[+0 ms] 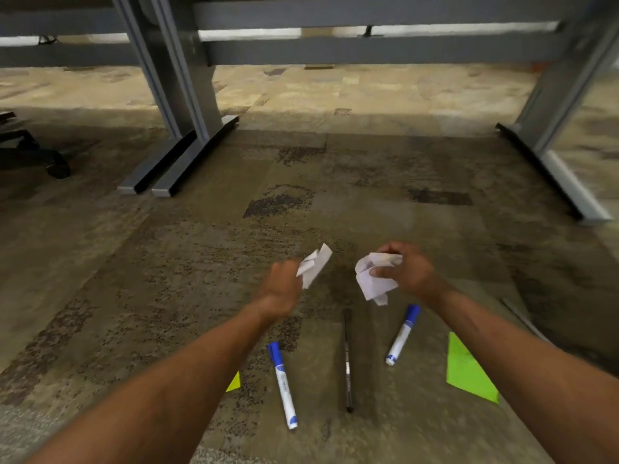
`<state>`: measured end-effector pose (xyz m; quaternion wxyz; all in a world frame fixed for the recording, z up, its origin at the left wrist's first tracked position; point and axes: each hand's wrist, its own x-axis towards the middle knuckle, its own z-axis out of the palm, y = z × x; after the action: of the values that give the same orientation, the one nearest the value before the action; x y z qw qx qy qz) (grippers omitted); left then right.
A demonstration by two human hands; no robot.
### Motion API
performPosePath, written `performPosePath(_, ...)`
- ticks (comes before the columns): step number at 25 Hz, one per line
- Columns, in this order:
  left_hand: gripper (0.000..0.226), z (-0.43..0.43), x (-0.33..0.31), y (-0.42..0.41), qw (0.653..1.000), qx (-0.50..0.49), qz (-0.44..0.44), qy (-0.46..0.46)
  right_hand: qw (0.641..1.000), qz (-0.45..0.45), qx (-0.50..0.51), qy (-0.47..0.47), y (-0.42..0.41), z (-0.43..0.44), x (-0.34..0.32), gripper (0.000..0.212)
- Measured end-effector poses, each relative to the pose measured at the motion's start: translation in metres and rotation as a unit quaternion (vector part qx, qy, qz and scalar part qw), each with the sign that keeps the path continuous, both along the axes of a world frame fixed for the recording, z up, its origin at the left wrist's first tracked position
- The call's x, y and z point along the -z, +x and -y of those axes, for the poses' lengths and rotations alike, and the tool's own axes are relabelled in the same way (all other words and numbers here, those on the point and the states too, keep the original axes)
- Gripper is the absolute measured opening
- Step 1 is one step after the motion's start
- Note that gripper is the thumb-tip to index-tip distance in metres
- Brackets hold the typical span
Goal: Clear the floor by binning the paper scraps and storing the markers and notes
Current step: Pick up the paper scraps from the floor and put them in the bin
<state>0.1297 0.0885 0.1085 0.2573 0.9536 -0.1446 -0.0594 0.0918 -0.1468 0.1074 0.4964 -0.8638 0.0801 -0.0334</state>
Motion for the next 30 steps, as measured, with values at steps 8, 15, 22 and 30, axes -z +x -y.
performPosePath(8,0.027,0.185,-0.077,-0.081,0.921,0.139,-0.209,-0.297,0.964,0.017,0.249,0.087,-0.162,0.134,-0.086,0.03)
performPosePath(15,0.023,0.357,-0.116,-0.227,0.849,0.29,-0.324,-0.3,0.89,0.008,0.455,-0.019,-0.356,0.243,-0.165,0.032)
performPosePath(22,0.03,0.446,-0.109,-0.338,0.871,0.402,-0.214,-0.183,0.836,-0.091,0.528,-0.114,-0.44,0.28,-0.15,0.029)
performPosePath(30,0.063,0.449,-0.08,-0.358,0.862,0.495,-0.107,-0.01,0.818,-0.288,0.409,-0.284,-0.428,0.272,-0.098,0.072)
